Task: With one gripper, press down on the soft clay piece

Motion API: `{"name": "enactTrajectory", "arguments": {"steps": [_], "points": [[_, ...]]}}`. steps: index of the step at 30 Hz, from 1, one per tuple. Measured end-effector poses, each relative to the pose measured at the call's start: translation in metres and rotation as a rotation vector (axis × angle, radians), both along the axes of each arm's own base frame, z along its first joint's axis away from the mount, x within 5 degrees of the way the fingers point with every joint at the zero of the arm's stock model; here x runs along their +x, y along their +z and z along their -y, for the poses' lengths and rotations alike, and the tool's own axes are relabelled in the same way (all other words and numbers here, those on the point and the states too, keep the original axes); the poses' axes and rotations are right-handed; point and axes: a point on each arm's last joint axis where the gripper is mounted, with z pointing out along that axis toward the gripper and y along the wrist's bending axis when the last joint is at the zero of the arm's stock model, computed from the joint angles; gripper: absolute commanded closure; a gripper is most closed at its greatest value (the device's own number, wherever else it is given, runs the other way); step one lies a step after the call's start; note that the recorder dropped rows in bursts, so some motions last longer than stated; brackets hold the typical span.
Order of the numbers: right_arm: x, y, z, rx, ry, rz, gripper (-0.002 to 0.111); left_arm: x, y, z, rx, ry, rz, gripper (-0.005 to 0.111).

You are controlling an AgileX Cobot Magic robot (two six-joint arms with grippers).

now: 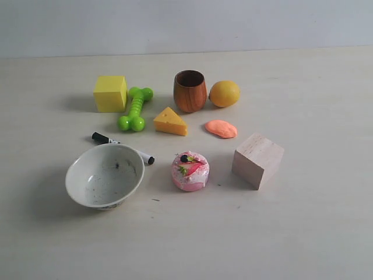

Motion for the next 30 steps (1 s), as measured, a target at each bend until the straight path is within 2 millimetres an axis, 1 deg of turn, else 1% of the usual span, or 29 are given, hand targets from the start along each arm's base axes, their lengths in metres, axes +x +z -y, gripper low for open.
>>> {"name": "enactTrajectory", "arguments": {"steps": [2, 5, 8, 12, 15, 18, 22, 26, 30], "points": [[0.013, 0.000, -0.008, -0.029, 0.100, -0.022, 0.108, 0.000, 0.000, 0.000, 0.000, 0.000, 0.000, 0.107], [0.033, -0.005, -0.022, -0.072, 0.257, -0.064, 0.108, 0.000, 0.000, 0.000, 0.000, 0.000, 0.000, 0.107], [0.054, -0.016, -0.034, -0.113, 0.379, -0.146, 0.108, 0.000, 0.000, 0.000, 0.000, 0.000, 0.000, 0.107], [0.080, -0.037, -0.048, -0.149, 0.474, -0.263, 0.108, 0.000, 0.000, 0.000, 0.000, 0.000, 0.000, 0.107], [0.096, -0.053, -0.059, -0.162, 0.530, -0.339, 0.108, 0.000, 0.000, 0.000, 0.000, 0.000, 0.000, 0.107], [0.110, -0.071, -0.074, -0.172, 0.589, -0.416, 0.108, 0.000, 0.000, 0.000, 0.000, 0.000, 0.000, 0.107], [0.126, -0.092, -0.094, -0.234, 0.653, -0.503, 0.108, 0.000, 0.000, 0.000, 0.000, 0.000, 0.000, 0.107], [0.145, -0.095, -0.110, -0.292, 0.652, -0.585, 0.108, 0.000, 0.000, 0.000, 0.000, 0.000, 0.000, 0.107], [0.167, -0.083, -0.122, -0.315, 0.602, -0.665, 0.108, 0.000, 0.000, 0.000, 0.000, 0.000, 0.000, 0.107]]}}
